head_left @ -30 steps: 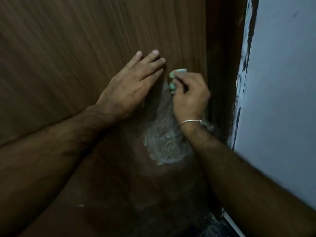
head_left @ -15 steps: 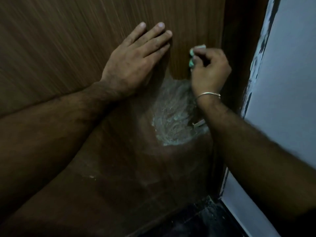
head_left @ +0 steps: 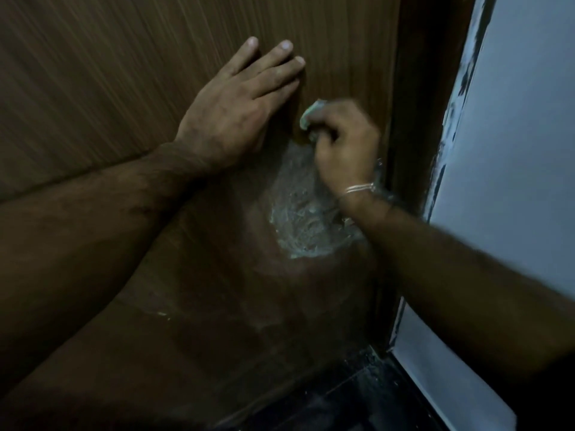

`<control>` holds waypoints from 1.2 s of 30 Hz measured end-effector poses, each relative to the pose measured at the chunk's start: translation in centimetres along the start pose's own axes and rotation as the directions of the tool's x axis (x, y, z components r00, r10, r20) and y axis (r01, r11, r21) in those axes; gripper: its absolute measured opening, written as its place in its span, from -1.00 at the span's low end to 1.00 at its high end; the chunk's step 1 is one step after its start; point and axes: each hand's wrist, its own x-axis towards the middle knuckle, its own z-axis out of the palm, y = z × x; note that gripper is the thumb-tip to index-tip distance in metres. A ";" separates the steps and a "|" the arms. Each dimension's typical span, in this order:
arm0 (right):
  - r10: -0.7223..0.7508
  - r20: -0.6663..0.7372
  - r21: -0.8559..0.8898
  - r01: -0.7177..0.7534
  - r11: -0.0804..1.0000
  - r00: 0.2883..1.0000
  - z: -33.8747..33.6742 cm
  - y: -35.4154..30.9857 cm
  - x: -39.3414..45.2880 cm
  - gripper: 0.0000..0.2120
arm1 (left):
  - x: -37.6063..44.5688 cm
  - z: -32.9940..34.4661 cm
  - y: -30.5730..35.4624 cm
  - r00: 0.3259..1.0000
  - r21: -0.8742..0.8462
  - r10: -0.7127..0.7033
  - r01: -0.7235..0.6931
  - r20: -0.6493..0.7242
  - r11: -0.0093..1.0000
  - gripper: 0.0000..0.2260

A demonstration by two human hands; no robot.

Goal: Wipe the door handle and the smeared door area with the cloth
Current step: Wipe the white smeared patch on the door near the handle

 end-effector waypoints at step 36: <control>0.406 -0.181 0.105 -0.393 0.914 0.896 -0.9 6.0 -1.2 -0.83 | -0.4 0.0 0.0 0.998 -0.030 0.057 -0.058 -0.020 0.998 -0.68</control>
